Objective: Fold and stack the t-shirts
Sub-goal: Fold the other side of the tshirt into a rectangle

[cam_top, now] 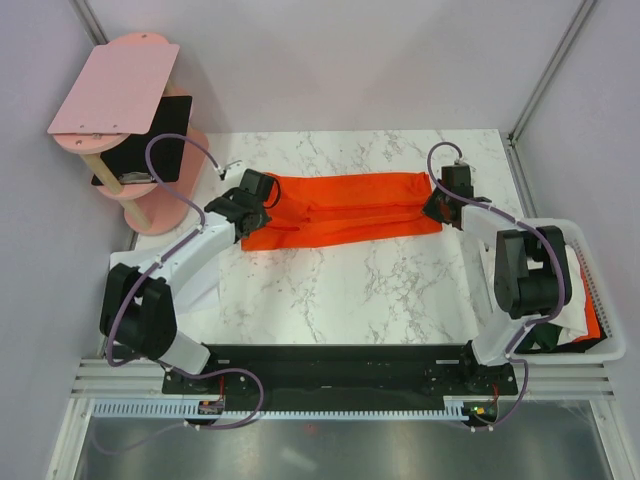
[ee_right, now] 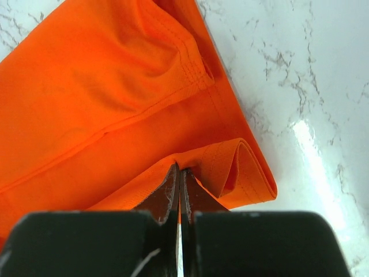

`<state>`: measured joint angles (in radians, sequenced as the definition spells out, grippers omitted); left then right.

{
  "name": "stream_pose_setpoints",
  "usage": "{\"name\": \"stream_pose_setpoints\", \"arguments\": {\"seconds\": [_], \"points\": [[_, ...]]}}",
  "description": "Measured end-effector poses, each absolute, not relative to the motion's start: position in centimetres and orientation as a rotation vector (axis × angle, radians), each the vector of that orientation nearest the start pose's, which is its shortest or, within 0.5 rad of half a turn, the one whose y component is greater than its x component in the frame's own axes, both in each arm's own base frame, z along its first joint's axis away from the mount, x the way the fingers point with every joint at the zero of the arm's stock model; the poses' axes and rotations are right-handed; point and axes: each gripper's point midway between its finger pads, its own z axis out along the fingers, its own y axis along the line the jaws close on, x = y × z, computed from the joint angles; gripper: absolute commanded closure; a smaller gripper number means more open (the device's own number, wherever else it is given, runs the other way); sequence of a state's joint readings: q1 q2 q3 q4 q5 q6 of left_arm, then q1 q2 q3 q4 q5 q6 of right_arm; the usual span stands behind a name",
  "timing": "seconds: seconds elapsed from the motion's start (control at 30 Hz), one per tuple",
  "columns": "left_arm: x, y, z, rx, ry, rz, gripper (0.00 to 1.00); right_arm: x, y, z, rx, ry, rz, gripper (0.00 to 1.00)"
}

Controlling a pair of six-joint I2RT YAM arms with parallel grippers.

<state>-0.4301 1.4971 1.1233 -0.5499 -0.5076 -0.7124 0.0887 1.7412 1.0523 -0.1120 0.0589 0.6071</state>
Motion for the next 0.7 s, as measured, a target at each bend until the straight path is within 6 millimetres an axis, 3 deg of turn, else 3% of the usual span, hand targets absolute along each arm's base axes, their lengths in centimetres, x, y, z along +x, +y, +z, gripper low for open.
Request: {"name": "stream_pose_setpoints", "arguments": {"seconds": [0.17,0.27,0.37,0.47,0.57,0.7], "points": [[38.6,-10.2,13.5,-0.517,2.279,0.086,0.98,45.8,4.9,5.6,0.650,2.298,0.268,0.99],[40.1,-10.1,13.6,-0.516,2.271,0.094,0.98,46.8,5.0,5.0,0.651,2.309,0.280,0.94],[41.0,-9.9,13.5,-0.516,2.273,0.104,0.98,47.4,5.2,4.4,0.647,2.322,0.296,0.67],[41.6,-9.5,13.2,-0.523,2.276,0.115,0.98,48.4,5.7,4.2,0.614,2.328,0.326,0.32],[42.2,-9.0,12.7,-0.536,2.283,0.127,0.98,49.0,6.0,4.6,0.576,2.309,0.351,0.15],[43.0,-8.4,11.8,-0.551,2.291,0.140,0.98,50.0,6.3,5.5,0.537,2.260,0.378,0.09]]}}
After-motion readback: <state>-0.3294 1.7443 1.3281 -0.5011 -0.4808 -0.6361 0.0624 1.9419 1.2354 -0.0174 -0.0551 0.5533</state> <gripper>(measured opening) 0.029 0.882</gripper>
